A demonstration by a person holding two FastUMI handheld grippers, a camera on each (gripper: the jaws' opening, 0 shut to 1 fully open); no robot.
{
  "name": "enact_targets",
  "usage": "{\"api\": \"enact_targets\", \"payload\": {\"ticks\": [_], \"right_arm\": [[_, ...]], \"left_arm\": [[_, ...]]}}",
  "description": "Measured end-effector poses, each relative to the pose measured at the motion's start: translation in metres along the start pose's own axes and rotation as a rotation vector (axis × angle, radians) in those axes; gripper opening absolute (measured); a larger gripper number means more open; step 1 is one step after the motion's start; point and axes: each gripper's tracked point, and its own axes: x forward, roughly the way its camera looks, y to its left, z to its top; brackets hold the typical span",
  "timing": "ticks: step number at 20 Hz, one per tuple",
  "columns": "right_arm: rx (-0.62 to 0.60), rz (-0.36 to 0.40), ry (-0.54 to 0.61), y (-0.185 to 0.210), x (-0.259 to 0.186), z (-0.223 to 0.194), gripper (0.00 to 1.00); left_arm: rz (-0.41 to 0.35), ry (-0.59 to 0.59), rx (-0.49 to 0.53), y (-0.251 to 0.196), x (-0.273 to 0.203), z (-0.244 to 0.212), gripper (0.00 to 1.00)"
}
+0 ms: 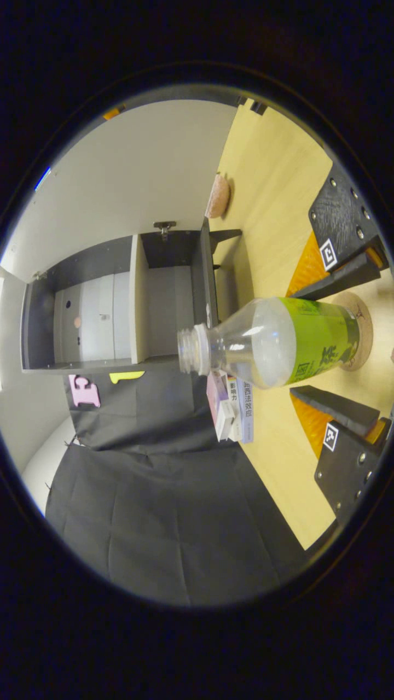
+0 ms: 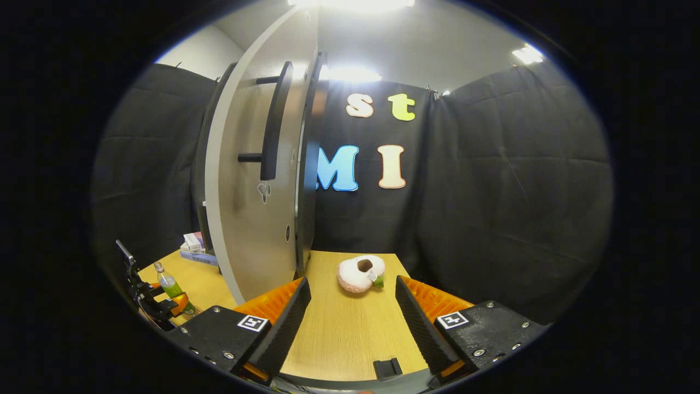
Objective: Open the cabinet door with the right hand, grasp the bottle in the cabinet with the left hand and place it on the coaster, then close the cabinet door with the right hand.
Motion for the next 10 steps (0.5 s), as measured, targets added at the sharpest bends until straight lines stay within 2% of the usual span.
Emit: {"api": "enact_targets", "payload": {"ticks": [3, 4, 5, 9, 10], "right_arm": [[0.011, 0.003, -0.012, -0.001, 0.0, 0.006, 0.96], [0.015, 0.003, -0.02, -0.003, -0.001, 0.01, 0.96], [0.019, 0.002, -0.03, -0.005, -0.002, 0.014, 0.97], [0.04, 0.011, -0.067, -0.009, -0.004, 0.03, 0.97], [0.047, 0.014, -0.079, -0.011, -0.005, 0.036, 0.97]], "left_arm": [[-0.014, -0.034, 0.017, -0.008, -0.005, 0.027, 0.85], [-0.022, -0.043, 0.026, -0.011, -0.008, 0.036, 0.8], [-0.024, -0.057, 0.035, -0.013, -0.011, 0.046, 0.84], [-0.013, -0.1, 0.033, -0.015, -0.021, 0.083, 0.84], [-0.003, -0.109, 0.035, -0.012, -0.025, 0.092, 0.89]]}}
